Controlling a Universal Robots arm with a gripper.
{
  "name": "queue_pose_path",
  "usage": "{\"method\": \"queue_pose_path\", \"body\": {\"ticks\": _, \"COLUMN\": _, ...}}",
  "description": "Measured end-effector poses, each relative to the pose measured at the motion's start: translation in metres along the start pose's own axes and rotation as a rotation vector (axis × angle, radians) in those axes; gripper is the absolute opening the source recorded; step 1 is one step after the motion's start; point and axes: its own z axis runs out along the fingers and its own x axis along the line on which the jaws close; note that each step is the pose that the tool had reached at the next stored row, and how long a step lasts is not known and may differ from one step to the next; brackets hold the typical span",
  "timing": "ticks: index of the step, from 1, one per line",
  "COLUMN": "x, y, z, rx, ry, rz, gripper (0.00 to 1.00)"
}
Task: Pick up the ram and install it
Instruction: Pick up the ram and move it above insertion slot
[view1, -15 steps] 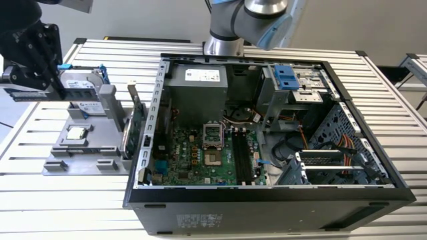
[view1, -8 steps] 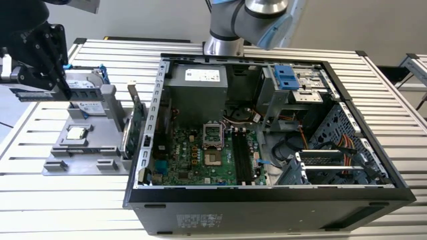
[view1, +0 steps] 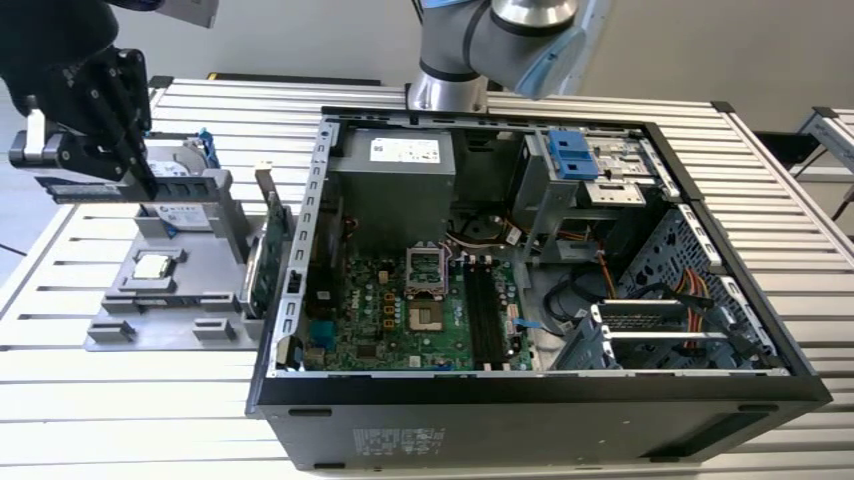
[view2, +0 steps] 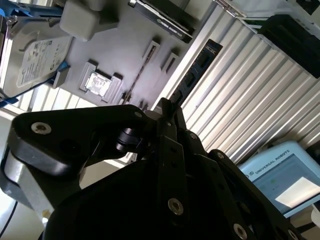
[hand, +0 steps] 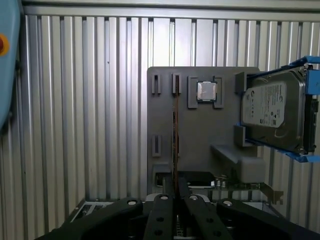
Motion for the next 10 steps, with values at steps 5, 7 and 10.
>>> {"method": "queue_pose_path", "body": {"ticks": 5, "x": 0.0000, "y": -0.0071, "z": 0.0001, "rx": -0.0002, "ry": 0.0000, "rz": 0.000, "gripper": 0.00}}
{"method": "queue_pose_path", "body": {"ticks": 7, "x": 0.0000, "y": -0.0100, "z": 0.0001, "rx": -0.0002, "ry": 0.0000, "rz": 0.000, "gripper": 0.00}}
{"method": "queue_pose_path", "body": {"ticks": 10, "x": 0.0000, "y": -0.0143, "z": 0.0002, "rx": -0.0003, "ry": 0.0000, "rz": 0.000, "gripper": 0.00}}
